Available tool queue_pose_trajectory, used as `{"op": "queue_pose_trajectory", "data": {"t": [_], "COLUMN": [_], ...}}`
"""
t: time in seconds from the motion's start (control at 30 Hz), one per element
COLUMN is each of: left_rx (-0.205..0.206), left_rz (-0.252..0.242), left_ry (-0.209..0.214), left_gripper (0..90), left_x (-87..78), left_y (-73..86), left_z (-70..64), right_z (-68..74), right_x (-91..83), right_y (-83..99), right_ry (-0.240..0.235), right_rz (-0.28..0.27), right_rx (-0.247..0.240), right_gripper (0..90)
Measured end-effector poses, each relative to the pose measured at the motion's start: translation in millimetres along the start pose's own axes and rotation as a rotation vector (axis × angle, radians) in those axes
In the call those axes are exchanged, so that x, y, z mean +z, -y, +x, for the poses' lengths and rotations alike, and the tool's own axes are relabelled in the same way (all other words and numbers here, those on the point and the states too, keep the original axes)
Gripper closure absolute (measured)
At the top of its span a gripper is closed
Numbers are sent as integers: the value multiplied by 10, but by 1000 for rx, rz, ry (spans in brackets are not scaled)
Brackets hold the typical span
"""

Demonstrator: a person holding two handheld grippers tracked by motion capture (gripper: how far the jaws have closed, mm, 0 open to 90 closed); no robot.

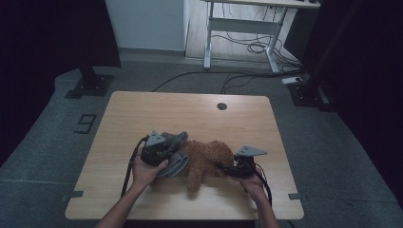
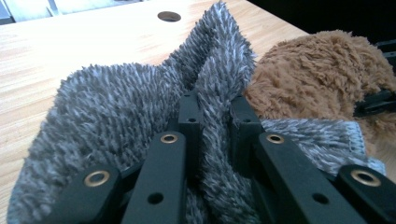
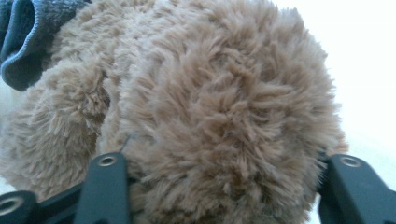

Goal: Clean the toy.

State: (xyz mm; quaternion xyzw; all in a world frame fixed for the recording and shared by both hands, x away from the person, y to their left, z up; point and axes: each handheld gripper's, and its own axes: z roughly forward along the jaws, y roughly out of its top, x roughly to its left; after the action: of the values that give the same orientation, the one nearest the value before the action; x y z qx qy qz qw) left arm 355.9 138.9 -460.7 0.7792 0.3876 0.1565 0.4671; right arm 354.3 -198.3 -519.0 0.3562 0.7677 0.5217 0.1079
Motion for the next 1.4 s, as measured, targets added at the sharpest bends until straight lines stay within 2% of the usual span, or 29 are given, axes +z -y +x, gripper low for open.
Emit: {"op": "queue_pose_trajectory", "data": {"t": [0.03,0.07,0.1,0.13,0.33,0.4,0.5,0.63,0.73,0.77,0.8,0.83,0.87,0.97,1.0,1.1,1.2,1.27,1.3,1.33,1.4], "left_rx": [0,-1,2,11,-15,-19,-18,18,66,66,84,117,130,162,156,156,157,160,160,145,72], "left_rz": [0,-9,-12,-17,-38,-41,-45,-59,-44,-44,-32,4,27,99,108,104,88,82,82,92,90], "left_ry": [0,2,2,-1,-6,2,19,58,101,101,116,141,148,151,154,149,125,80,80,35,61], "left_gripper": [786,786,787,787,788,788,785,784,783,782,781,781,780,776,774,776,780,781,781,781,781], "left_x": [0,-10,-17,-28,-47,-62,-90,-51,114,114,196,397,506,814,892,965,891,812,812,743,679], "left_y": [0,-10,-17,-38,-114,-122,-158,-359,-565,-565,-623,-702,-724,-718,-697,-649,-621,-600,-600,-566,-522], "left_z": [0,0,-3,-10,37,33,-23,-249,-524,-524,-625,-831,-924,-1116,-1143,-1155,-1095,-1009,-1009,-860,-665], "right_z": [0,24,57,103,179,194,174,137,127,127,122,116,114,111,107,74,72,80,80,71,71], "right_x": [0,-4,-6,-9,8,7,-4,-30,-34,-34,-39,-37,-38,-50,-54,-62,-68,-63,-63,-69,-73], "right_y": [0,-13,-32,-64,-238,-257,-204,-70,0,0,35,48,58,76,80,109,116,116,116,118,121], "right_ry": [0,11,27,71,167,190,182,176,170,170,163,161,160,153,152,148,146,148,148,145,142], "right_rz": [0,-4,-11,-29,-117,-135,-139,-123,-102,-102,-97,-98,-99,-105,-105,-93,-96,-97,-97,-97,-97], "right_rx": [0,-23,-58,-115,-260,-302,-323,-330,-319,-319,-308,-302,-293,-279,-281,-260,-262,-266,-266,-262,-263], "right_gripper": [426,438,452,470,487,486,483,473,461,461,456,455,454,445,442,441,442,442,442,442,441]}}
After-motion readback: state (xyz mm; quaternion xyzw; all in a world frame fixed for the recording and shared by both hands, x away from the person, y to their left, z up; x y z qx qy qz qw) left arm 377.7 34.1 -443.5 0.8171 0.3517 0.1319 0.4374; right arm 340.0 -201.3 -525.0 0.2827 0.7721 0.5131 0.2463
